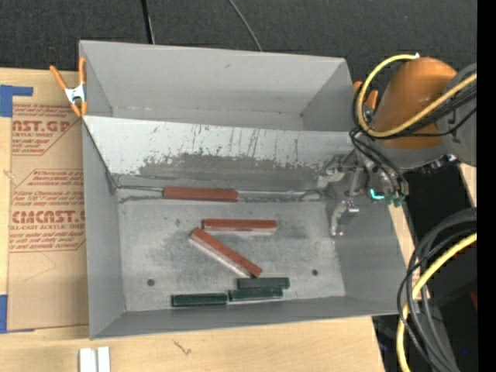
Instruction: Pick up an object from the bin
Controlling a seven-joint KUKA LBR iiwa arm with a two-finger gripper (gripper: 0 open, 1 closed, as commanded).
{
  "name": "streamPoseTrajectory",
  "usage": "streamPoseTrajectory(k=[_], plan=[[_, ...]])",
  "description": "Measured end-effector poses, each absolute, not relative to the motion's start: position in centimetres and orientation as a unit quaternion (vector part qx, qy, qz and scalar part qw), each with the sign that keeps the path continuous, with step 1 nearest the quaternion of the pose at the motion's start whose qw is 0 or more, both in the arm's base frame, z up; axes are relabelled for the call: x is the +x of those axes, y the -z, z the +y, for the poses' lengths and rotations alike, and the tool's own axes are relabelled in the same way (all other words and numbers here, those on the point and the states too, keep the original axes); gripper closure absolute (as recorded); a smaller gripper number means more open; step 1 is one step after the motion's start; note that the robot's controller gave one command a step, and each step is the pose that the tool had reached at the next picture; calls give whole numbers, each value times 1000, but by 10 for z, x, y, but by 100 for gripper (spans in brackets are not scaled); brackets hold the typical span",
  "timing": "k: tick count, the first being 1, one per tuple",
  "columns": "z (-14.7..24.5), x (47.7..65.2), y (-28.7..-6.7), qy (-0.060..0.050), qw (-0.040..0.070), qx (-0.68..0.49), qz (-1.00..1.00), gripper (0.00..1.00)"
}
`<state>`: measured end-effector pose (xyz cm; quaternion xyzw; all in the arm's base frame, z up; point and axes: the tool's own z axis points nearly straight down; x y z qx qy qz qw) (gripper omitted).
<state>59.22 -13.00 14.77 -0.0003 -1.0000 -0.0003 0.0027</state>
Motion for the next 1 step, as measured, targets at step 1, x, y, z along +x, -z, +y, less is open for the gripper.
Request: streamPoseTrajectory(k=[1], plan=[[-130, 594, -152, 0, -1, 0, -1000, 0]])
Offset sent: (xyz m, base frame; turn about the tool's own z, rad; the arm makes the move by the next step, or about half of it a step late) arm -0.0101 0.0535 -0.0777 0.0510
